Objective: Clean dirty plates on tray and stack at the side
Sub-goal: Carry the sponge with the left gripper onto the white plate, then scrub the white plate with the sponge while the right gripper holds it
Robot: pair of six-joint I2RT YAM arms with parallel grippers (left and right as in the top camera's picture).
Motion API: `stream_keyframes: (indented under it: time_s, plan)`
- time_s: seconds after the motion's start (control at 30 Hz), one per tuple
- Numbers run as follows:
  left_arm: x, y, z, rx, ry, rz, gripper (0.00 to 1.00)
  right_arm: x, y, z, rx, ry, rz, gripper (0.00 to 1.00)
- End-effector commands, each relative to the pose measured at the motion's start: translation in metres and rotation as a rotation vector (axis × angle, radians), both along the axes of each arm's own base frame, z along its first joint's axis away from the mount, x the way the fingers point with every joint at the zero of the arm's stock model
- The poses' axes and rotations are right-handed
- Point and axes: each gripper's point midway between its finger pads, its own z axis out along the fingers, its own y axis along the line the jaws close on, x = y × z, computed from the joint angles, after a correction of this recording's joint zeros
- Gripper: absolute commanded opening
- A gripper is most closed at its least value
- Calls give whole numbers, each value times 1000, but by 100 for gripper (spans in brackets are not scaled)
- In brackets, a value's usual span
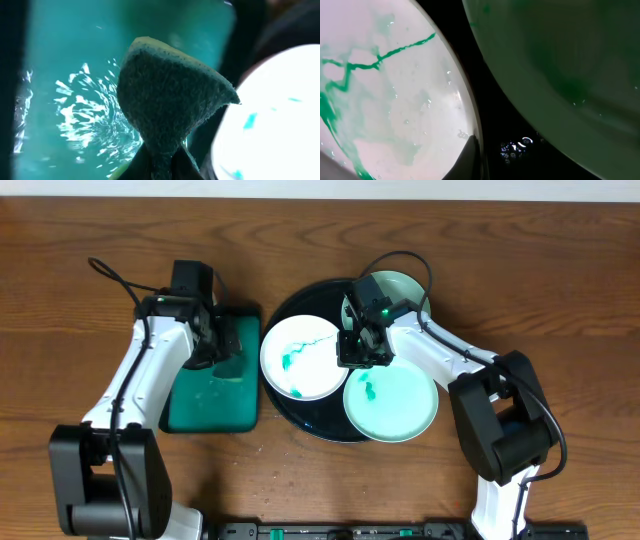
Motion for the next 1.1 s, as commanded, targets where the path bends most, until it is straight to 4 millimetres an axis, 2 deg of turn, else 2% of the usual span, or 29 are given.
stream_keyframes:
  time_s: [0.0,0.13,0.2,0.27,0.43,0.57,0.73,0.83,0.93,1.07]
  plan:
    - [3,-37,21,-210,-33,-64,7,-10,-2,-13,-24,42,14,1]
    - [-1,-59,24,-254,-27,-98,7,-9,-1,-13,-22,37,15,1]
    - [-1,-77,25,-259,-37,-133,7,-9,-1,-13,-22,38,14,1]
    - [1,-96,27,-269,-58,-156,7,-9,-2,-13,-23,41,15,1]
    - [9,-122,21,-229,-75,-140,7,-11,-3,-14,-27,48,14,1]
    - [17,-112,-8,-141,-18,-25,7,-12,-3,-14,-30,52,15,1]
    - [20,-86,-29,-42,18,92,7,-12,-3,-14,-29,51,14,1]
    - [18,-80,-41,-23,57,137,7,-11,-3,-14,-27,48,14,1]
    - [12,-83,-54,-32,104,136,7,-11,-3,-13,-27,46,14,1]
    - [1,-99,-72,-83,183,105,7,-11,-3,-13,-27,47,14,1]
